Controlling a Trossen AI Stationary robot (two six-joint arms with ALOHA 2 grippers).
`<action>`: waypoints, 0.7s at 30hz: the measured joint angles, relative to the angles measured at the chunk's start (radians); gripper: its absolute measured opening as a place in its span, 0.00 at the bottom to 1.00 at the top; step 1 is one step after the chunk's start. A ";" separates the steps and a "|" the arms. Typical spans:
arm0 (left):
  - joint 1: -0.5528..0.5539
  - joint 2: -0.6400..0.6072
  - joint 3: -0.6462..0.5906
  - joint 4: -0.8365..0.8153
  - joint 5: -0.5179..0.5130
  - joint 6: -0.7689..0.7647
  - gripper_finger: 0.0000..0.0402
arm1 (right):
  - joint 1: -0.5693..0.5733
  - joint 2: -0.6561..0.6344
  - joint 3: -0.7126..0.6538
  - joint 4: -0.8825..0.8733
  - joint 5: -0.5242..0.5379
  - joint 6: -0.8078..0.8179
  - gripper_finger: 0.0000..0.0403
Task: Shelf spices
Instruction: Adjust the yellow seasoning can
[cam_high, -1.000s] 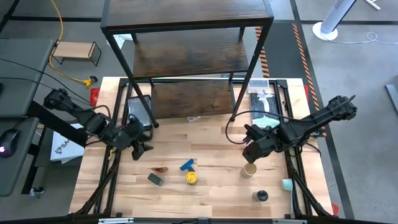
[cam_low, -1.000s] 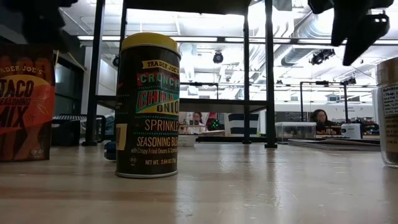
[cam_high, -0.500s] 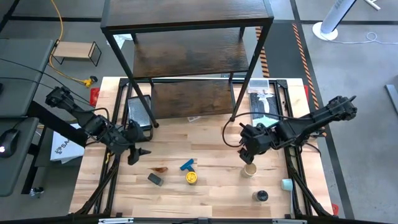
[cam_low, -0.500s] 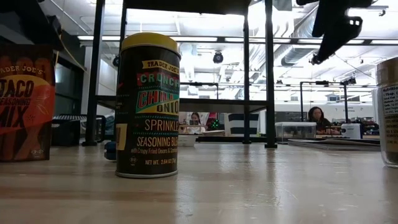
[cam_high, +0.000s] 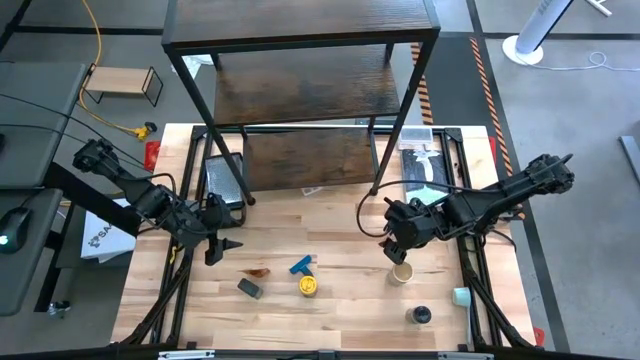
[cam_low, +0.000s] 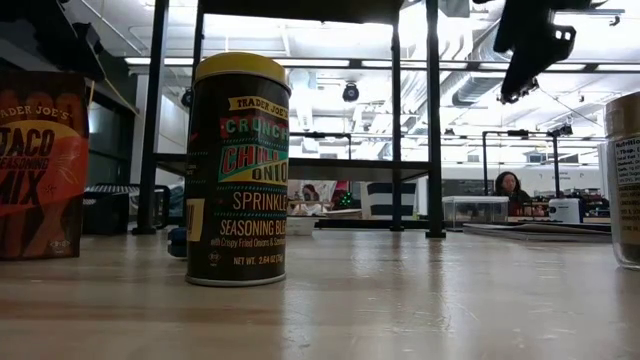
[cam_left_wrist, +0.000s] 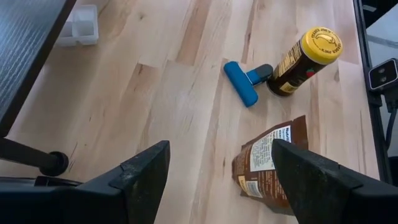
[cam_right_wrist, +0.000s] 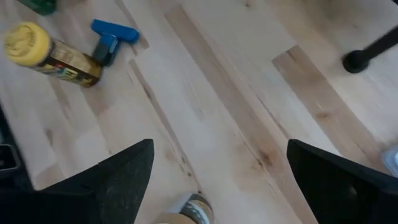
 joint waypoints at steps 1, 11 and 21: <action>0.000 0.000 0.000 0.000 0.000 0.000 0.69 | 0.000 0.000 0.000 0.011 -0.003 -0.008 0.90; 0.000 0.000 0.000 0.000 0.004 0.000 0.69 | 0.000 0.000 0.000 0.027 -0.021 0.014 0.90; 0.000 0.000 0.000 0.001 0.011 0.027 0.69 | 0.000 0.000 0.000 0.031 -0.021 0.017 0.90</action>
